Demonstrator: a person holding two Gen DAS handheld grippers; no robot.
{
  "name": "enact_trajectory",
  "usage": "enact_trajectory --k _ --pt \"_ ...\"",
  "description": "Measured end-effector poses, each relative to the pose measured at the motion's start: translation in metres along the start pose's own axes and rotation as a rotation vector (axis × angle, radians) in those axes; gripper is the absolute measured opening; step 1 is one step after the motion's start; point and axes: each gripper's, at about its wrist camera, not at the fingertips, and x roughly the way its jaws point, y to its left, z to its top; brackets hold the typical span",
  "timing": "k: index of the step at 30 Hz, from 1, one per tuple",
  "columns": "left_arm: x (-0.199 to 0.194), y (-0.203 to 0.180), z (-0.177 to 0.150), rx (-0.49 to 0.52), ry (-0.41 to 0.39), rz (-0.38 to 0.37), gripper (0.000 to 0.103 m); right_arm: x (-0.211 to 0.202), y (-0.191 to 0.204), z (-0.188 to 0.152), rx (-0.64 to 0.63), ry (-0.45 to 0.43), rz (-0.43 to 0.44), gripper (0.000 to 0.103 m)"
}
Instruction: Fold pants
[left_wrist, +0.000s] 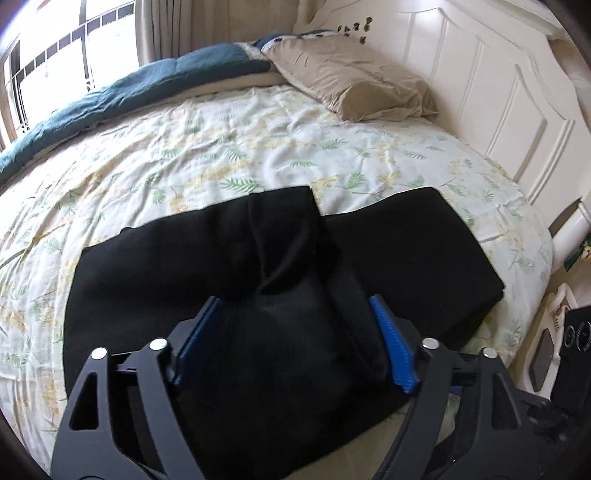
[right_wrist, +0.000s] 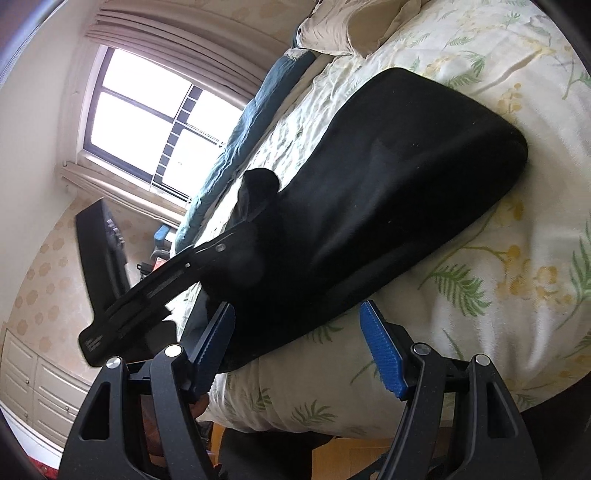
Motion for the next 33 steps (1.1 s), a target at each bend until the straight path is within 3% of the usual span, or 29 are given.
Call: enact_trajectory --k 7,15,25,33 --pt "-0.043 0.026 -0.010 -0.043 -0.062 0.008 0.095 -0.007 0.015 0.009 -0.042 -0.021 -0.013 0.070" --pt "-0.068 0.099 -0.034 -0.134 -0.080 0.203 0.097 0.020 0.028 0.046 -0.082 0.020 0.007 0.072" --pt "-0.065 0.202 -0.089 -0.405 0.010 0.193 0.097 0.077 0.029 0.102 -0.081 0.120 -0.036 0.073" --pt "-0.059 0.230 -0.122 -0.493 0.049 0.185 0.097 0.121 0.059 0.093 -0.187 0.289 -0.081 0.074"
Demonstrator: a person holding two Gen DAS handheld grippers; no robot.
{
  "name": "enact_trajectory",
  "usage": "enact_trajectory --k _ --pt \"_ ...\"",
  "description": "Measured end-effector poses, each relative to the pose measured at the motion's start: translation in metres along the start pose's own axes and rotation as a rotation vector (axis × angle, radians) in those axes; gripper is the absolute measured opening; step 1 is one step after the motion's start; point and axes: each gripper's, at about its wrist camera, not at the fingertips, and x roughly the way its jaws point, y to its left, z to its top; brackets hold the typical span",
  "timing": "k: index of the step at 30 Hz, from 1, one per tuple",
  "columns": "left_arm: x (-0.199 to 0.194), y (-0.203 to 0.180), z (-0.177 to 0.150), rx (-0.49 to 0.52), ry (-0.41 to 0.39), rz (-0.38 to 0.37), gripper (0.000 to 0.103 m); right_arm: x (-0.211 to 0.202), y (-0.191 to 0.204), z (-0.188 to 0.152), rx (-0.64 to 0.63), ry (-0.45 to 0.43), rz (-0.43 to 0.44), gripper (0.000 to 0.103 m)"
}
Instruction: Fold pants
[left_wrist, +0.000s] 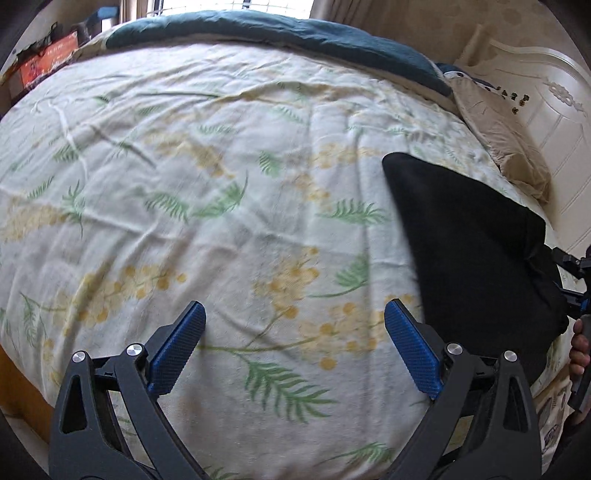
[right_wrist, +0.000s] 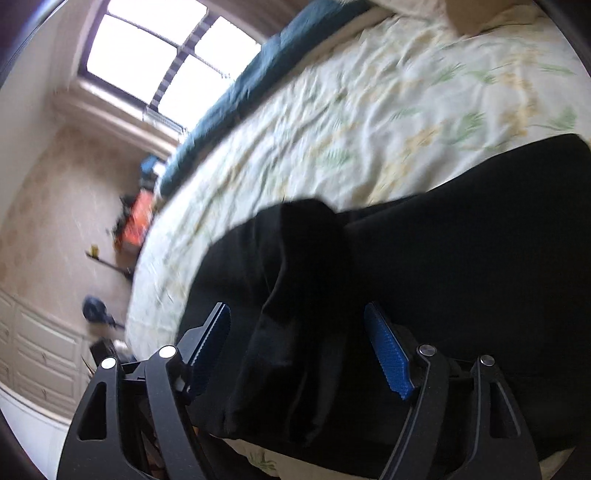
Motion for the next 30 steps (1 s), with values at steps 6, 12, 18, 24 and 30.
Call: enact_trajectory --k 6,12,18,24,30 --pt "-0.001 0.000 -0.005 0.022 -0.005 0.007 0.097 0.017 0.017 -0.001 -0.049 0.095 -0.004 0.077" --pt "0.002 -0.004 -0.005 0.035 -0.007 0.013 0.097 0.027 0.031 -0.006 -0.148 0.109 -0.122 0.033" --pt "-0.002 -0.009 -0.005 0.039 -0.006 -0.027 0.097 -0.001 0.037 -0.003 -0.146 0.033 -0.050 0.014" --pt "-0.009 -0.028 0.001 0.056 -0.007 -0.092 0.097 -0.053 0.039 0.013 -0.179 -0.072 -0.046 0.013" --pt "-0.008 -0.064 0.006 0.118 -0.001 -0.145 0.097 -0.104 -0.008 0.024 -0.110 -0.147 -0.136 0.013"
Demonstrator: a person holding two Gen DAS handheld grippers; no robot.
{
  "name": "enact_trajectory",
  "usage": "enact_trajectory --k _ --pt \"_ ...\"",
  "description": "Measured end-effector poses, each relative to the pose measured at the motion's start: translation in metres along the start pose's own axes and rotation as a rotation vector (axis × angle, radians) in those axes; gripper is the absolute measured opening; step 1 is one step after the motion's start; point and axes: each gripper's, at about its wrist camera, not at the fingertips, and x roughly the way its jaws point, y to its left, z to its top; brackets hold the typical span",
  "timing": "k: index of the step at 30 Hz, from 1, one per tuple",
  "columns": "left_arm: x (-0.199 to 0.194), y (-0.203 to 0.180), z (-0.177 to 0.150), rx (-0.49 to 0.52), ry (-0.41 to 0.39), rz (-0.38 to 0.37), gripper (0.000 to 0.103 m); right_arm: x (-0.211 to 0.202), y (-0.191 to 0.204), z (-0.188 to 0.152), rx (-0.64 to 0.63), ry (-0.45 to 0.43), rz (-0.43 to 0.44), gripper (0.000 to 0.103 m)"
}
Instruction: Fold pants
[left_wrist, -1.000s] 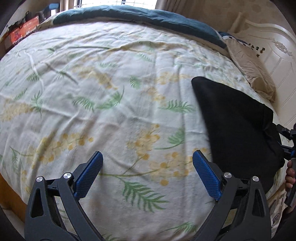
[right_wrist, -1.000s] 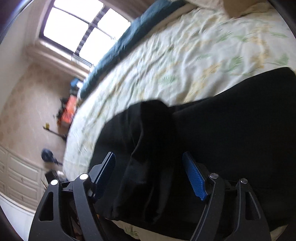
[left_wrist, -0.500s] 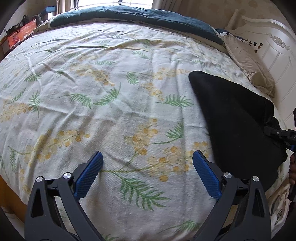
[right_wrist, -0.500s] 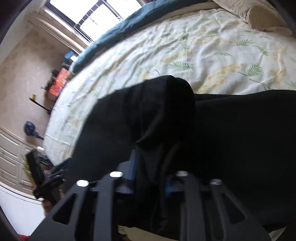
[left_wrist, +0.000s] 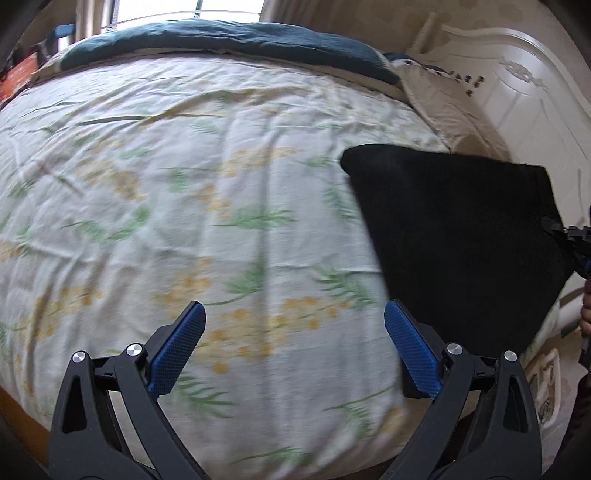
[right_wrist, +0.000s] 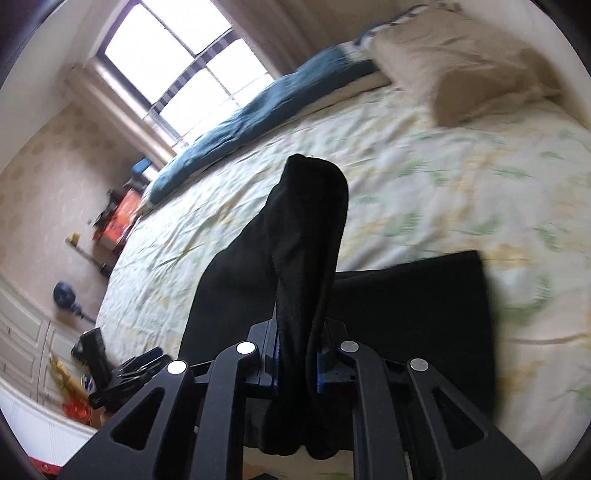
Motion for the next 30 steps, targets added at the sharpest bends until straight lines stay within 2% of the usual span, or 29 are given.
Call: enact_trajectory --k 4,8,12,15,21,30 --pt "0.010 -0.024 0.002 0.034 0.022 -0.029 0.097 -0.005 -0.043 -0.005 0.072 0.014 -0.025 0.013" --pt "0.021 -0.041 0.001 0.065 0.044 -0.034 0.097 0.009 -0.077 -0.017 0.138 0.054 0.005 0.013" --pt "0.026 -0.048 -0.001 0.079 0.055 -0.026 0.097 0.021 -0.103 -0.026 0.225 0.047 0.095 0.013" --pt "0.027 -0.049 -0.001 0.076 0.055 -0.025 0.097 0.024 -0.112 -0.030 0.252 0.040 0.140 0.013" --pt "0.031 -0.047 0.000 0.057 0.064 -0.030 0.097 0.021 -0.114 -0.034 0.263 0.029 0.172 0.014" --pt "0.034 -0.042 -0.001 0.040 0.074 -0.032 0.097 0.007 -0.131 -0.047 0.304 -0.004 0.209 0.021"
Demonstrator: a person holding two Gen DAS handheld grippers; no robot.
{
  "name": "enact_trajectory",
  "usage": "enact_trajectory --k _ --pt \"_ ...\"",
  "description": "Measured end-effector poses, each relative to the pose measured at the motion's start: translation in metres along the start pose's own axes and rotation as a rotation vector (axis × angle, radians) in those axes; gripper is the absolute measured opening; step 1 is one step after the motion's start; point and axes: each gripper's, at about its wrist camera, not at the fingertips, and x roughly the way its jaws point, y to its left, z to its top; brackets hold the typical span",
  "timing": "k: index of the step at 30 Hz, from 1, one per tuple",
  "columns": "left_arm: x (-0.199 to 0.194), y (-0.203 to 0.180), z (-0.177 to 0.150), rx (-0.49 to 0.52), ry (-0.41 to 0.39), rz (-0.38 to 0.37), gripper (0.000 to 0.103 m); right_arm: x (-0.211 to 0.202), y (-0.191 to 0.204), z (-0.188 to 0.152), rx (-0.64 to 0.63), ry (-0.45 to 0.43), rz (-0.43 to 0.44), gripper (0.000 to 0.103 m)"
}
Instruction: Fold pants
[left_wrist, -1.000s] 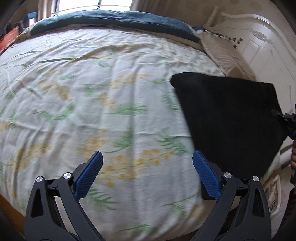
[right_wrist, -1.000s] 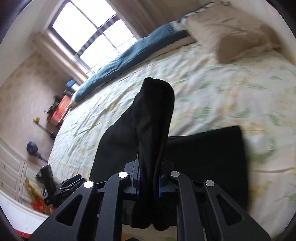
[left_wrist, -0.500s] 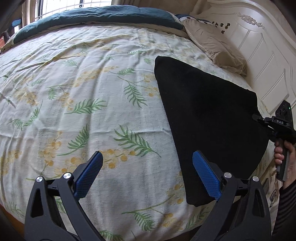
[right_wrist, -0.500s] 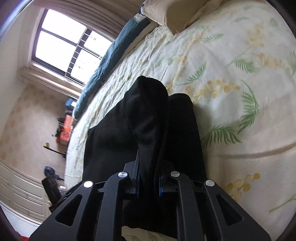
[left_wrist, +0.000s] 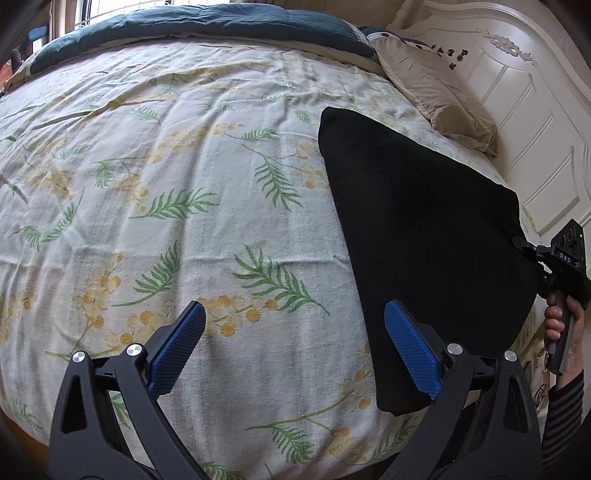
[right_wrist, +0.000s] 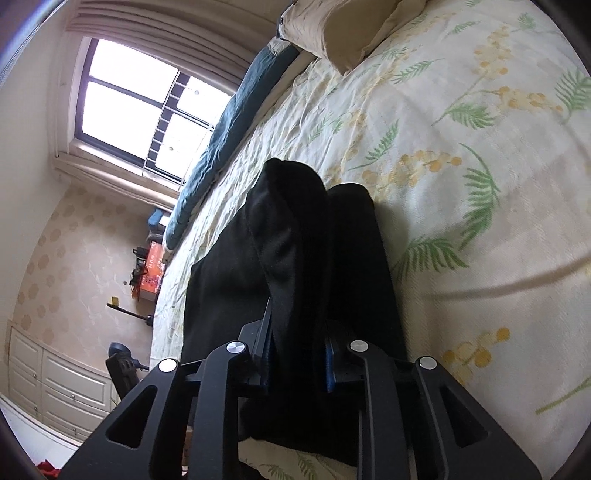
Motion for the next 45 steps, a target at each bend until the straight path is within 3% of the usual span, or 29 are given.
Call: enact_trajectory --k 4,9,12,18,24,30,36,40,41,43,45 --pt "0.001 0.002 -0.001 -0.004 0.006 0.002 0.097 -0.011 -0.005 -0.004 0.009 -0.011 0.005 0.026" --pt "0.002 0.006 -0.002 -0.013 0.019 -0.021 0.097 -0.035 -0.007 -0.006 0.024 -0.054 0.025 0.054" --pt "0.000 0.007 -0.002 -0.029 0.027 -0.062 0.097 -0.046 -0.006 -0.008 0.025 -0.082 -0.010 0.067" --pt "0.005 0.004 -0.001 -0.085 0.060 -0.187 0.097 -0.046 -0.019 -0.017 0.051 -0.060 -0.027 0.067" --pt "0.020 -0.009 0.002 -0.138 0.129 -0.427 0.097 -0.032 -0.009 -0.024 0.014 -0.035 -0.025 0.072" --pt "0.035 -0.023 0.009 -0.119 0.123 -0.422 0.097 -0.025 -0.004 -0.023 -0.009 -0.020 -0.036 0.073" --pt "0.045 -0.035 0.013 -0.165 0.182 -0.529 0.097 -0.024 0.003 -0.019 -0.057 -0.039 -0.098 0.073" --pt "0.052 -0.034 0.011 -0.179 0.189 -0.546 0.097 -0.018 -0.003 -0.019 -0.029 -0.012 -0.063 0.073" --pt "0.052 -0.034 0.011 -0.181 0.192 -0.549 0.096 -0.015 0.001 -0.021 -0.050 0.002 -0.065 0.073" --pt "0.052 -0.034 0.011 -0.164 0.200 -0.496 0.071 -0.009 0.008 -0.027 -0.091 0.019 -0.092 0.071" --pt "0.053 -0.033 0.012 -0.160 0.202 -0.483 0.057 -0.005 0.011 -0.032 -0.107 0.029 -0.115 0.059"
